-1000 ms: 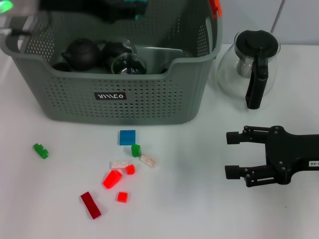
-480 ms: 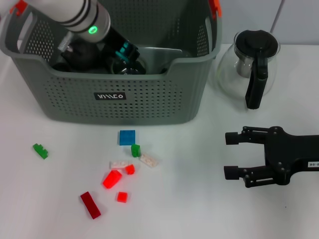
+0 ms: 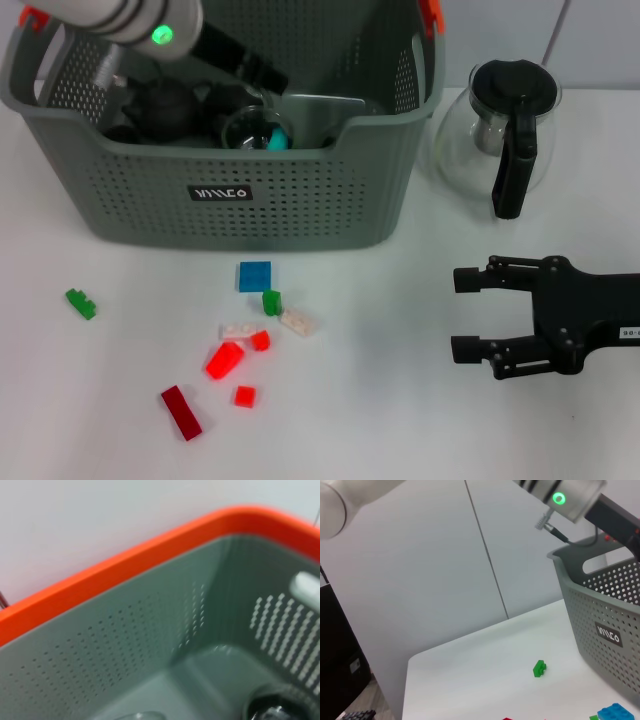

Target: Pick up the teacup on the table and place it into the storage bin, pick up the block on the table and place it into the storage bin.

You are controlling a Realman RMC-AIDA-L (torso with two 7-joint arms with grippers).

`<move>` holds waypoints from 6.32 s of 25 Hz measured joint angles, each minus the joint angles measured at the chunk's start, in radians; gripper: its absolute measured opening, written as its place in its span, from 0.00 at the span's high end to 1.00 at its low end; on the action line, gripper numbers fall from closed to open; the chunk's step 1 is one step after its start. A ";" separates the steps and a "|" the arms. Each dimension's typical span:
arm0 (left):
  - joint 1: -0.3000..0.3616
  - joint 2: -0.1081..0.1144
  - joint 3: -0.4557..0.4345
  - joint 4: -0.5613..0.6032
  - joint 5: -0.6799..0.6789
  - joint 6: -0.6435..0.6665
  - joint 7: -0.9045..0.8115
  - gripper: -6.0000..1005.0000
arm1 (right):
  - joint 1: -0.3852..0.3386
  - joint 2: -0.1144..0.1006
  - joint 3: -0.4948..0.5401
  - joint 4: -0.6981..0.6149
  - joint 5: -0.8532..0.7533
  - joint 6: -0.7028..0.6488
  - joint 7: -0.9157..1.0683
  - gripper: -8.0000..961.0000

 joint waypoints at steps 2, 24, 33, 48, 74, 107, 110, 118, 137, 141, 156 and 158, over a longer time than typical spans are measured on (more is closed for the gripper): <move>0.066 -0.003 -0.005 -0.117 -0.094 0.032 0.022 0.41 | 0.000 0.000 0.000 0.000 0.000 0.000 0.000 0.05; 0.624 -0.004 -0.435 -0.312 -0.720 0.583 0.826 0.09 | -0.002 0.000 0.005 0.000 0.000 0.003 0.000 0.05; 0.602 -0.006 -0.399 -0.300 -0.426 0.562 0.733 0.09 | 0.003 0.003 0.002 0.000 0.000 0.008 0.005 0.05; 0.605 -0.009 -0.220 -0.210 -0.323 0.302 0.705 0.09 | -0.003 0.006 0.004 0.000 0.000 0.011 0.001 0.05; 0.621 -0.004 -0.147 -0.102 -0.278 0.104 0.722 0.11 | -0.004 0.005 0.005 0.000 0.000 0.011 0.000 0.05; 0.595 -0.006 -0.137 -0.069 -0.231 0.056 0.681 0.43 | -0.008 0.002 0.002 0.013 0.000 0.011 0.000 0.05; 0.594 -0.006 -0.136 -0.071 -0.226 0.060 0.672 0.55 | -0.008 0.001 0.002 0.013 0.000 0.011 0.000 0.05; 0.599 -0.002 -0.156 -0.126 -0.263 0.123 0.660 0.59 | -0.008 0.000 0.004 0.012 0.000 0.008 0.000 0.05; 0.279 0.099 -0.407 -0.154 -0.813 0.646 0.605 0.59 | 0.001 0.000 0.000 0.012 0.000 0.006 0.000 0.05; 0.199 0.098 -0.298 -0.109 -0.672 0.362 0.528 0.59 | 0.003 0.001 -0.001 0.012 0.000 0.005 -0.001 0.05; -0.022 0.070 -0.019 0.277 -0.108 -0.199 0.171 0.52 | 0.007 0.006 0.005 0.012 0.000 0.006 -0.004 0.05; -0.023 0.063 -0.017 0.292 -0.093 -0.225 0.157 0.51 | 0.007 0.006 0.005 0.012 0.000 0.006 -0.004 0.05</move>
